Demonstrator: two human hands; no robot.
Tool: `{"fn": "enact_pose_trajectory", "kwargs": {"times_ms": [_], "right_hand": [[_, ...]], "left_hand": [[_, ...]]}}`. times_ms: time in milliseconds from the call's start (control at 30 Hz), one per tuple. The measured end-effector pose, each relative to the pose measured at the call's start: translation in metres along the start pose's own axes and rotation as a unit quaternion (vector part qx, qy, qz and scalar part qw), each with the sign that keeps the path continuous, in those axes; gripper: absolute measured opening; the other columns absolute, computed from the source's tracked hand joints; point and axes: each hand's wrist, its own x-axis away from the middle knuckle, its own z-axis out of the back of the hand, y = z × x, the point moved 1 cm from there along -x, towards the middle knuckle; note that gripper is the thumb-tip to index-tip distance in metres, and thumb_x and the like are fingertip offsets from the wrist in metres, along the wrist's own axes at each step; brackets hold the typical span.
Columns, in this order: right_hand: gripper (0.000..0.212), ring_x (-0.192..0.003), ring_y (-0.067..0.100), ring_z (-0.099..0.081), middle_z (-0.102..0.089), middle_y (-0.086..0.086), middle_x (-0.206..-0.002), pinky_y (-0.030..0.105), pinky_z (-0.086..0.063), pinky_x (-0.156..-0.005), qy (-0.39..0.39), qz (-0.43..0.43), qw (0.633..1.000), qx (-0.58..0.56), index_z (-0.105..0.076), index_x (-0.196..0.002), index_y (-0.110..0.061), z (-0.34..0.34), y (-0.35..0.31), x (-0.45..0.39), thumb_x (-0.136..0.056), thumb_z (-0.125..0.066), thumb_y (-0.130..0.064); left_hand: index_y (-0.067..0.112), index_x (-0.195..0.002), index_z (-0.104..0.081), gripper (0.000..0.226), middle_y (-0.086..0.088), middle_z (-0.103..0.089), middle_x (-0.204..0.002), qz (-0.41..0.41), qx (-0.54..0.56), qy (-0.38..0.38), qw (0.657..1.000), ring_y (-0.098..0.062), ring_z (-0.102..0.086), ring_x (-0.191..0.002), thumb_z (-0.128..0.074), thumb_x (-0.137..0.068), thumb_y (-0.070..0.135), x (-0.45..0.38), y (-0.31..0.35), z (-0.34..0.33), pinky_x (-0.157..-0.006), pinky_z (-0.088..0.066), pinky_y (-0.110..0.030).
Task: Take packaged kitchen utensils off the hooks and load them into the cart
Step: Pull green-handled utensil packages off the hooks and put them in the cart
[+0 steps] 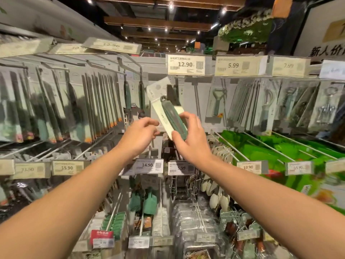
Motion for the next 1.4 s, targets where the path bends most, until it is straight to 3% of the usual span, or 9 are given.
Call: {"fn": "enact_pose_trajectory", "kwargs": {"times_ms": [200, 367, 467, 700, 933, 1067, 1133, 1233, 1400], "right_hand": [[0.048, -0.108, 0.008, -0.046, -0.045, 0.000, -0.122, 0.036, -0.049, -0.092, 0.062, -0.038, 0.997, -0.015, -0.034, -0.129, -0.022, 0.017, 0.003, 0.025, -0.092, -0.064, -0.018], [0.046, -0.107, 0.005, -0.043, -0.043, 0.001, -0.124, 0.017, -0.039, -0.094, 0.082, -0.052, 0.995, -0.019, -0.033, -0.132, -0.018, 0.026, -0.005, 0.026, -0.096, -0.062, -0.018], [0.047, -0.107, -0.001, -0.040, -0.042, 0.000, -0.127, 0.002, -0.030, -0.089, 0.078, -0.064, 0.995, -0.018, -0.036, -0.134, -0.017, 0.026, -0.006, 0.021, -0.096, -0.063, -0.019], [0.049, -0.117, -0.004, -0.041, -0.046, -0.004, -0.135, 0.002, -0.027, -0.096, 0.098, -0.087, 0.989, -0.063, -0.038, -0.140, -0.022, 0.015, -0.003, 0.018, -0.098, -0.063, -0.023], [0.054, -0.122, 0.005, -0.044, -0.047, -0.003, -0.138, 0.026, -0.035, -0.106, 0.048, -0.132, 0.989, -0.039, -0.042, -0.144, -0.022, 0.005, 0.011, -0.008, -0.096, -0.066, -0.030], [0.035, -0.088, 0.018, -0.069, -0.065, 0.007, -0.114, 0.033, -0.060, -0.073, -0.033, -0.201, 0.976, -0.073, -0.049, -0.126, -0.030, 0.002, 0.028, -0.045, -0.096, -0.065, -0.019], [0.048, -0.082, 0.020, -0.072, -0.069, 0.010, -0.115, 0.035, -0.062, -0.067, -0.066, -0.215, 0.969, -0.105, -0.048, -0.136, -0.034, 0.002, 0.037, -0.061, -0.098, -0.060, -0.008], [0.064, -0.087, 0.022, -0.072, -0.058, 0.008, -0.143, 0.043, -0.064, -0.074, -0.078, -0.216, 0.967, -0.113, -0.043, -0.149, -0.034, -0.003, 0.054, -0.082, -0.097, -0.059, 0.000], [0.059, -0.132, 0.018, -0.056, -0.045, -0.001, -0.157, 0.013, -0.055, -0.084, -0.069, -0.260, 0.945, -0.187, -0.045, -0.153, -0.024, -0.016, 0.072, -0.106, -0.101, -0.053, 0.002]], "left_hand": [[0.022, -0.127, -0.065, 0.027, 0.004, -0.068, -0.118, -0.089, -0.276, -0.024, 0.957, -0.015, -0.062, -0.102, -0.057, -0.104, 0.034, 0.012, -0.014, 0.021, -0.096, -0.054, -0.039], [0.023, -0.123, -0.066, 0.029, 0.004, -0.070, -0.117, -0.113, -0.374, -0.019, 0.920, -0.015, -0.061, -0.098, -0.055, -0.104, 0.041, 0.020, -0.016, 0.024, -0.083, -0.053, -0.035], [0.024, -0.131, -0.064, 0.036, 0.003, -0.069, -0.126, -0.110, -0.395, -0.015, 0.912, -0.017, -0.063, -0.105, -0.055, -0.103, 0.045, 0.021, -0.012, 0.024, -0.083, -0.054, -0.036], [0.025, -0.141, -0.058, 0.044, 0.002, -0.063, -0.142, -0.093, -0.395, -0.020, 0.914, -0.021, -0.060, -0.125, -0.054, -0.103, 0.048, 0.014, -0.009, 0.020, -0.093, -0.053, -0.040], [0.025, -0.140, -0.059, 0.046, 0.002, -0.065, -0.139, -0.086, -0.392, -0.012, 0.916, -0.020, -0.063, -0.120, -0.057, -0.100, 0.049, -0.004, -0.014, 0.018, -0.091, -0.057, -0.040], [0.025, -0.141, -0.058, 0.048, 0.000, -0.064, -0.141, -0.077, -0.395, -0.001, 0.916, -0.023, -0.062, -0.123, -0.058, -0.100, 0.048, -0.014, -0.012, 0.015, -0.094, -0.057, -0.043], [0.025, -0.143, -0.057, 0.049, 0.001, -0.065, -0.140, -0.071, -0.395, 0.000, 0.916, -0.023, -0.062, -0.124, -0.059, -0.099, 0.048, -0.019, -0.012, 0.012, -0.095, -0.057, -0.043], [0.027, -0.145, -0.054, 0.053, 0.001, -0.064, -0.142, -0.063, -0.400, 0.006, 0.914, -0.023, -0.063, -0.123, -0.059, -0.097, 0.050, -0.024, -0.014, 0.008, -0.094, -0.059, -0.045], [0.030, -0.145, -0.051, 0.058, -0.001, -0.065, -0.137, -0.041, -0.411, 0.000, 0.911, -0.025, -0.066, -0.111, -0.054, -0.093, 0.057, -0.034, -0.021, 0.006, -0.093, -0.060, -0.048]]}}
